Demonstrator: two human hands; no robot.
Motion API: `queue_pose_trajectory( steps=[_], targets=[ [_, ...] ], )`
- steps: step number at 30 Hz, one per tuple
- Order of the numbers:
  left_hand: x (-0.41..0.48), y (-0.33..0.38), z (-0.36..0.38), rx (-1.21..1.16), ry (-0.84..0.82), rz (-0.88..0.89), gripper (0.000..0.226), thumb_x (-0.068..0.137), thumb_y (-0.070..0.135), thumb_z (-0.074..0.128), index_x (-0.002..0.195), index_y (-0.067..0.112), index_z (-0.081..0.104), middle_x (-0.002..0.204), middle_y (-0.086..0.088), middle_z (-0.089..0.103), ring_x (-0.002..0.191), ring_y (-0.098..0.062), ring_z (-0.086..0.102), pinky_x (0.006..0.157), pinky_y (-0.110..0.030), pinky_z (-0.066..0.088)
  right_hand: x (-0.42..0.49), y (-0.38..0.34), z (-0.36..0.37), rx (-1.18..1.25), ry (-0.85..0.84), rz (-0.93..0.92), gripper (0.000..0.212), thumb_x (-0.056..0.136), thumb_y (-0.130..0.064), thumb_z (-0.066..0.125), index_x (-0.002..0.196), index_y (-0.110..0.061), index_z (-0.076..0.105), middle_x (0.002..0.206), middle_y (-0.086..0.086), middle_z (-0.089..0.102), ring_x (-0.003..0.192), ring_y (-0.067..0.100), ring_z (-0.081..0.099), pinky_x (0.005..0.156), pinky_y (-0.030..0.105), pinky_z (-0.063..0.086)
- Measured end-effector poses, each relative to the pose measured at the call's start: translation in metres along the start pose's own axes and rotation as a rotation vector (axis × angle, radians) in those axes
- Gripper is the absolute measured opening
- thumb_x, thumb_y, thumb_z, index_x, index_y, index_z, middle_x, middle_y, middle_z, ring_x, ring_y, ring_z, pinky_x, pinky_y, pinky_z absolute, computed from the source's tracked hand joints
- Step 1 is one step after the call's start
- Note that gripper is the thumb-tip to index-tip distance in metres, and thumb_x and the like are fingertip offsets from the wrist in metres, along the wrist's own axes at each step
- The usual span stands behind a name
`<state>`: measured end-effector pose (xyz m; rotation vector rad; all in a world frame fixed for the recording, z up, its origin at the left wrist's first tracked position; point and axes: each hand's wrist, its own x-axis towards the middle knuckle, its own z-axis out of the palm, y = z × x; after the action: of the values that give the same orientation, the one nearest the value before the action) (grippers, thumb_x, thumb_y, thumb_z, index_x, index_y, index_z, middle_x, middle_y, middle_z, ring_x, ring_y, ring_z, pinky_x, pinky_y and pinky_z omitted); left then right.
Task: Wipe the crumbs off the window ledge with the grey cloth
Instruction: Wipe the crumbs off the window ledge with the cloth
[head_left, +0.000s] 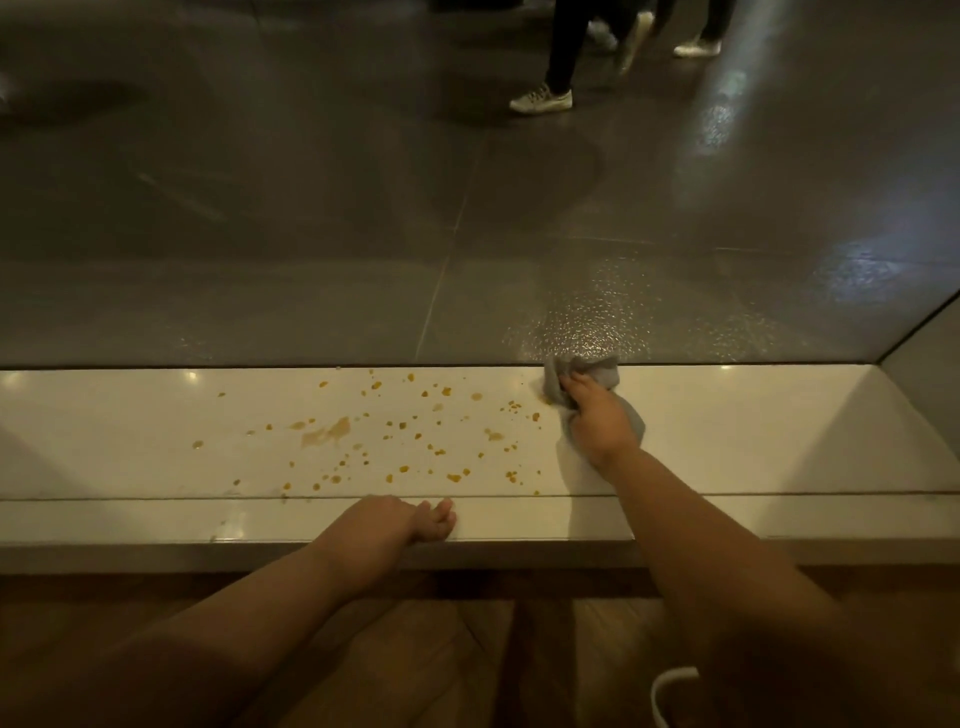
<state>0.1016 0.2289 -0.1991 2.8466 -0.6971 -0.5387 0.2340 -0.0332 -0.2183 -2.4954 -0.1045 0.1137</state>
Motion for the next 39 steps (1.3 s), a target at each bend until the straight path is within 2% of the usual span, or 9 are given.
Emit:
queue_pose_trajectory(
  steps=[7,11,15,26,29,31,33,35,39],
  targets=[
    [0.0,0.0,0.003,0.009,0.028,-0.004,0.051,0.097,0.021,0.046,0.142,0.041,0.034,0.147,0.01,0.043,0.129,-0.011,0.048,0.107,-0.024,0.036,-0.027,-0.028,0.01,0.392,0.031,0.151,0.054,0.076,-0.005,0.046,0.122,-0.029,0.061,0.117,0.006,0.063,0.104,0.028,0.059,0.09,0.04,0.051],
    [0.002,-0.002,0.002,0.069,-0.027,-0.008,0.054,0.096,0.018,0.044,0.144,0.039,0.031,0.149,0.007,0.04,0.132,-0.015,0.046,0.109,-0.029,0.037,-0.032,-0.041,-0.011,0.913,-0.019,0.318,0.052,0.087,0.012,0.031,0.123,-0.011,0.06,0.094,0.016,0.065,0.082,0.032,0.059,0.067,0.035,0.052],
    [0.001,0.001,0.001,0.133,-0.066,-0.012,0.057,0.096,0.017,0.043,0.146,0.037,0.025,0.151,0.005,0.038,0.132,-0.016,0.045,0.108,-0.03,0.037,-0.04,-0.04,-0.044,1.003,0.026,0.386,0.05,0.083,0.016,0.03,0.119,-0.003,0.061,0.085,0.008,0.067,0.068,0.015,0.065,0.057,0.023,0.057],
    [0.005,0.045,-0.05,0.172,-0.187,-0.1,0.036,0.096,0.011,0.042,0.128,0.022,0.054,0.119,-0.005,0.061,0.105,-0.021,0.059,0.086,-0.029,0.047,-0.099,-0.05,-0.068,0.492,-0.093,0.138,0.05,0.087,0.014,0.033,0.124,-0.008,0.058,0.093,0.015,0.064,0.056,0.008,0.057,0.046,0.012,0.043],
    [-0.001,0.062,-0.071,-0.108,0.196,-0.178,0.028,0.093,0.023,0.05,0.12,0.022,0.057,0.119,-0.002,0.063,0.106,-0.021,0.06,0.086,-0.033,0.051,-0.12,-0.072,-0.052,0.151,-0.121,-0.13,0.037,0.083,-0.004,0.046,0.119,-0.01,0.055,0.106,0.001,0.054,0.087,0.01,0.057,0.069,0.006,0.043],
    [-0.009,0.064,-0.084,-0.343,0.418,-0.1,0.04,0.086,0.034,0.061,0.122,0.02,0.05,0.124,0.001,0.056,0.113,-0.016,0.053,0.09,-0.026,0.044,-0.132,-0.086,-0.04,0.022,-0.176,-0.195,0.037,0.076,-0.015,0.051,0.112,-0.02,0.046,0.107,-0.003,0.048,0.09,0.018,0.055,0.075,0.031,0.051],
    [-0.021,0.062,-0.098,-0.499,0.337,0.034,0.071,0.075,0.038,0.074,0.134,0.021,0.039,0.137,0.003,0.041,0.125,-0.01,0.041,0.096,-0.017,0.031,-0.14,-0.104,-0.029,-0.053,-0.224,-0.265,0.034,0.078,-0.016,0.056,0.106,-0.025,0.04,0.106,-0.002,0.049,0.088,0.017,0.055,0.073,0.041,0.052],
    [-0.031,0.052,-0.105,-0.572,0.176,0.087,0.087,0.071,0.031,0.079,0.143,0.023,0.03,0.143,0.004,0.038,0.13,-0.009,0.038,0.098,-0.014,0.028,-0.146,-0.126,-0.02,-0.085,-0.267,-0.398,0.033,0.083,-0.007,0.058,0.108,-0.025,0.045,0.104,-0.007,0.05,0.087,0.0,0.049,0.074,0.015,0.047],
    [-0.049,0.019,-0.101,-0.559,0.045,0.104,0.075,0.069,0.015,0.081,0.135,0.023,0.045,0.129,0.002,0.055,0.114,-0.009,0.051,0.095,-0.02,0.041,-0.153,-0.168,-0.009,-0.078,-0.288,-0.653,0.025,0.084,0.0,0.056,0.098,-0.02,0.051,0.093,-0.008,0.049,0.078,-0.006,0.038,0.068,0.005,0.034]
  ],
)
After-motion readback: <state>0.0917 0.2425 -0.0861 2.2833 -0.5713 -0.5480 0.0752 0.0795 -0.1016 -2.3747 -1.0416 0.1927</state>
